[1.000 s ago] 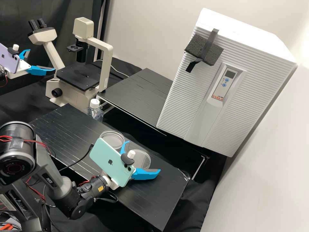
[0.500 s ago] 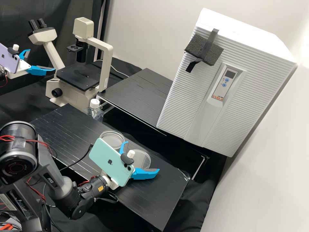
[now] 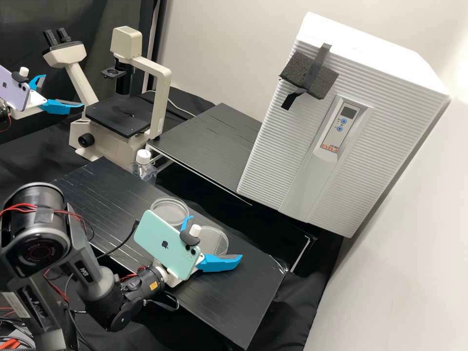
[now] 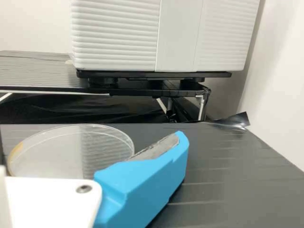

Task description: Close the petri dish lid.

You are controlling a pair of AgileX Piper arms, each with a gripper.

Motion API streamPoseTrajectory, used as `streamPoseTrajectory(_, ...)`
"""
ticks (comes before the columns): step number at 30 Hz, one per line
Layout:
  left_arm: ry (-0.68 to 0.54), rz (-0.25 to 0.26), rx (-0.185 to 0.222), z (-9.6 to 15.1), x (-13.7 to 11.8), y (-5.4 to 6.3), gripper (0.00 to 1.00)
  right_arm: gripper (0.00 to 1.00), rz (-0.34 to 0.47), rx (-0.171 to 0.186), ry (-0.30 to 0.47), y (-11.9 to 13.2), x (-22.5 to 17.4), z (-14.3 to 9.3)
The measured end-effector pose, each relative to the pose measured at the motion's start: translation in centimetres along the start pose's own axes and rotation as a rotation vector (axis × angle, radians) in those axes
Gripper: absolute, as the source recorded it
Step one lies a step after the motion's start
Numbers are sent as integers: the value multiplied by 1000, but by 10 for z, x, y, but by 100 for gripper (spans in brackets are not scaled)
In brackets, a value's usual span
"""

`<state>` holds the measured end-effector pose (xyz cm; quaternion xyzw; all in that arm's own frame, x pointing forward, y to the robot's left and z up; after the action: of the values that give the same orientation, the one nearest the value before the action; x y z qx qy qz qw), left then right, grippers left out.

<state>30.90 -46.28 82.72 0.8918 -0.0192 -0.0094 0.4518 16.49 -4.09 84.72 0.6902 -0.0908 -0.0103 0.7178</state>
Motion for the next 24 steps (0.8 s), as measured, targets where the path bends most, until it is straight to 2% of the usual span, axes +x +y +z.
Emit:
streamPoseTrajectory(4,0,0,0,0,0,0,100,100,6,0,-1,0,1,0)
streamPoseTrajectory(5,0,0,0,0,0,0,100,0,7,-2,1,0,1,0)
streamPoseTrajectory(24,0,0,0,0,0,0,100,0,-2,2,6,-2,1,0)
